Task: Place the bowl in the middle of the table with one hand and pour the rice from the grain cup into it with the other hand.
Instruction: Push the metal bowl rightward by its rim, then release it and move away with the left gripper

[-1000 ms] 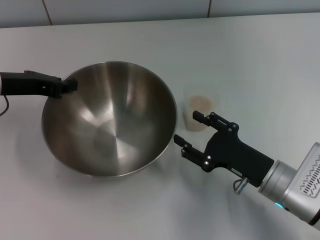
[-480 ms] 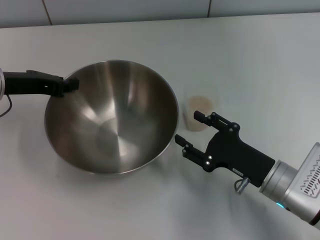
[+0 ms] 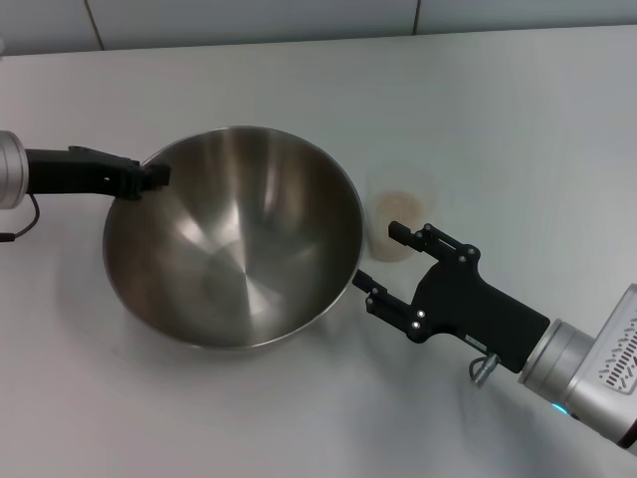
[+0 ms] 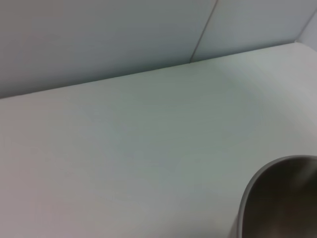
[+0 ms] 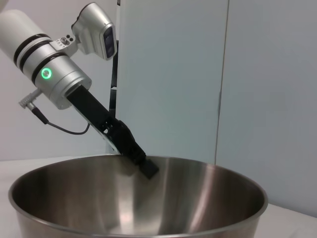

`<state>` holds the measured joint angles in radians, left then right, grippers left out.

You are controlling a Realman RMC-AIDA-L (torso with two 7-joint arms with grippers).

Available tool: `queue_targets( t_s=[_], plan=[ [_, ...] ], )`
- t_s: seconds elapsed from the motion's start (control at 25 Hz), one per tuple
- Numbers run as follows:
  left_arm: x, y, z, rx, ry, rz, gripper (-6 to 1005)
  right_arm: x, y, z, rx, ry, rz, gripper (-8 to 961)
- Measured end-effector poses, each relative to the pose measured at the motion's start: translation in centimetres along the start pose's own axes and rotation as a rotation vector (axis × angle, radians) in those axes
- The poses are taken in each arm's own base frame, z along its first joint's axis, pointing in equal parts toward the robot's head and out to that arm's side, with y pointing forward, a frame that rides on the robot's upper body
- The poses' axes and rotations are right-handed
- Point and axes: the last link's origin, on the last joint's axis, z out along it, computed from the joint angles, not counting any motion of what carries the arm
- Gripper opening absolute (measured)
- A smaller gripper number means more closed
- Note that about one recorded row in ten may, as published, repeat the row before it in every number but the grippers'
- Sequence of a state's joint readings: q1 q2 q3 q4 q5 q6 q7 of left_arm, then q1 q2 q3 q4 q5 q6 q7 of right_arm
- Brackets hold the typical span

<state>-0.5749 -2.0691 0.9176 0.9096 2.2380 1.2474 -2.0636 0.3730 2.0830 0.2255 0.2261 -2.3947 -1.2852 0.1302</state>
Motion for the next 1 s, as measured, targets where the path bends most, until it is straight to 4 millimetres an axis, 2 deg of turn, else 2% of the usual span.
queue_targets(
  t_s=[0.52,1.0],
  plan=[
    [-0.50,-0.35,0.48,0.017,0.000,0.004,128,-0.06,-0.10,0.14,-0.003,-0.001,-0.005,682],
    [-0.19,-0.56,0.02,0.018,0.046,-0.007,142,-0.18,-0.18,0.37,0.001,-0.004,-0.004,684]
  ],
)
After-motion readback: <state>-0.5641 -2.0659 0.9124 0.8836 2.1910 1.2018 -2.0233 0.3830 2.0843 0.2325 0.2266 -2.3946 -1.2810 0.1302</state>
